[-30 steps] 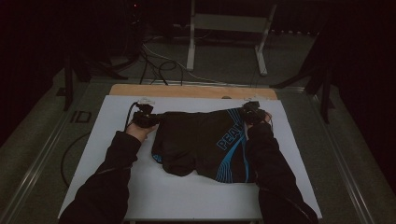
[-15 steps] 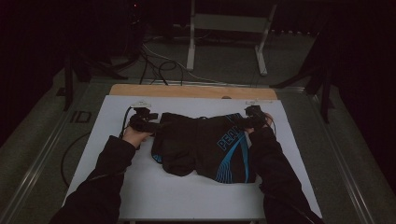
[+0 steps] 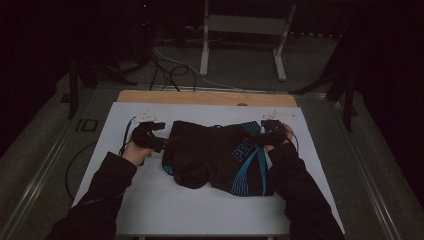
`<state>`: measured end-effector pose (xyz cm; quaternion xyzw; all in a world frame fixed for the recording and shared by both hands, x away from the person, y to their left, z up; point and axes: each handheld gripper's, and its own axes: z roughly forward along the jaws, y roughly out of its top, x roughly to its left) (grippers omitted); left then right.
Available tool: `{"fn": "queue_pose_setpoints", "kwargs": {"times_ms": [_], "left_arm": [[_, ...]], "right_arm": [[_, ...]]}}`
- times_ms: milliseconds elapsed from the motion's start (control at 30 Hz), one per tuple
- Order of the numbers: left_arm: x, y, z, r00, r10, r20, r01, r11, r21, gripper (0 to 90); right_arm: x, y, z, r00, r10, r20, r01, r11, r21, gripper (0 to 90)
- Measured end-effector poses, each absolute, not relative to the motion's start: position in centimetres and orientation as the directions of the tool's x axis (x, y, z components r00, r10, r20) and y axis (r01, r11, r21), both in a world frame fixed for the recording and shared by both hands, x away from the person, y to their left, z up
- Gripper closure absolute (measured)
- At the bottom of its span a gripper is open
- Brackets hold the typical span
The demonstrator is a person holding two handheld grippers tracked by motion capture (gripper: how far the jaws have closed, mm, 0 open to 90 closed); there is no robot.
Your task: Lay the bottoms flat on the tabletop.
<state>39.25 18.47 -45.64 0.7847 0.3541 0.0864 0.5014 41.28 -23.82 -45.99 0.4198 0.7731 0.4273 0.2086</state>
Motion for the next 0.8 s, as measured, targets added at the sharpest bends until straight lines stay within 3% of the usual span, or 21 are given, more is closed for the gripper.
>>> {"fn": "queue_pose_setpoints", "kwargs": {"times_ms": [233,400,700,800], "left_arm": [[36.4,19.2,-44.9,0.762,0.615,-0.202,0.428,-0.244,0.870,8.0],[33.1,19.2,-44.5,0.813,0.566,-0.137,0.349,-0.285,0.893,10.4],[29.4,18.6,-47.0,0.884,0.459,-0.086,0.303,-0.423,0.854,24.7],[29.0,18.8,-48.1,0.878,0.475,-0.060,0.308,-0.466,0.829,31.4]], "right_arm": [[38.9,-23.2,-44.2,-0.602,0.798,0.023,0.415,0.289,0.863,14.7],[36.2,-22.7,-43.3,-0.648,0.761,0.004,0.368,0.308,0.877,14.8],[33.5,-22.6,-43.7,-0.678,0.735,0.001,0.352,0.324,0.878,14.8],[32.8,-22.8,-43.9,-0.680,0.733,0.014,0.361,0.318,0.877,14.9]]}}
